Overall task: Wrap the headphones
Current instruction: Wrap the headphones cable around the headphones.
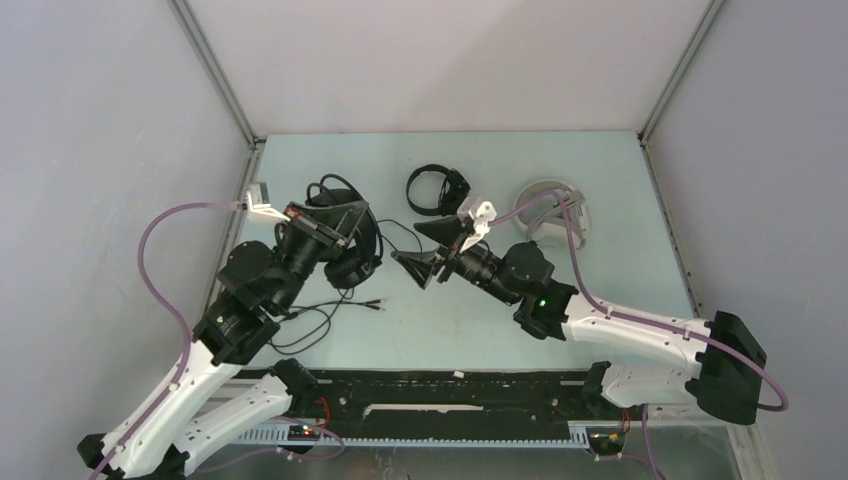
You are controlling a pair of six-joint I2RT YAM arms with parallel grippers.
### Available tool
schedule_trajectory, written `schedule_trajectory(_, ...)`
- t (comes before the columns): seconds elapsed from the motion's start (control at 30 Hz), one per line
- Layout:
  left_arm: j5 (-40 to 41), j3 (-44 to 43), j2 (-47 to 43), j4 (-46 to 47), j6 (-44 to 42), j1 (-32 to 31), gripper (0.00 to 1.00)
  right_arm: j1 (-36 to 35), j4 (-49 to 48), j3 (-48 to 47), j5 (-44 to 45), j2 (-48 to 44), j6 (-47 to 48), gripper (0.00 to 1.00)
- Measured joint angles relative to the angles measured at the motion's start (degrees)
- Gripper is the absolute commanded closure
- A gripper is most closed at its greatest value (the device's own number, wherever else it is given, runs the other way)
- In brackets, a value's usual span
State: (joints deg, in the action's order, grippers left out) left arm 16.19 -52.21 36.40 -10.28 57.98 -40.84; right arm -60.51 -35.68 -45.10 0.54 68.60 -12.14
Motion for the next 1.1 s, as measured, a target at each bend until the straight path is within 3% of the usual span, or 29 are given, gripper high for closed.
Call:
schedule_trajectory(0.37,1.05,0.02,4.83,0.37,2.60,0.00,0.94,-2.60,-1.53,-3.23,1.14,3.32,1.97,0.23)
schedule_trajectory(0.67,1.81,0.13,6.05,3.78,3.98,0.00,0.94,-2.91,-1.18,-7.98,5.25,11.67,3.17,0.26)
schedule_trajectory(0.77,1.81,0.39,6.88,4.42,4.00,0.00,0.93,-2.97,-1.01,-8.66,6.01,13.90,3.56,0.39)
schedule_trajectory(0.87,1.86,1.29,7.50,5.53,4.02,0.00,0.86,-3.04,-1.11,-8.96,6.36,15.21,4.37,0.70)
schedule_trajectory(0.93,2.25,1.84,7.74,5.97,4.13,0.00,0.75,-3.56,-1.11,-8.96,6.40,15.54,4.39,0.84)
schedule_trajectory(1.1,2.84,2.01,7.54,6.16,3.80,-0.02,0.40,-3.04,-0.76,-9.16,7.43,15.58,6.56,0.95)
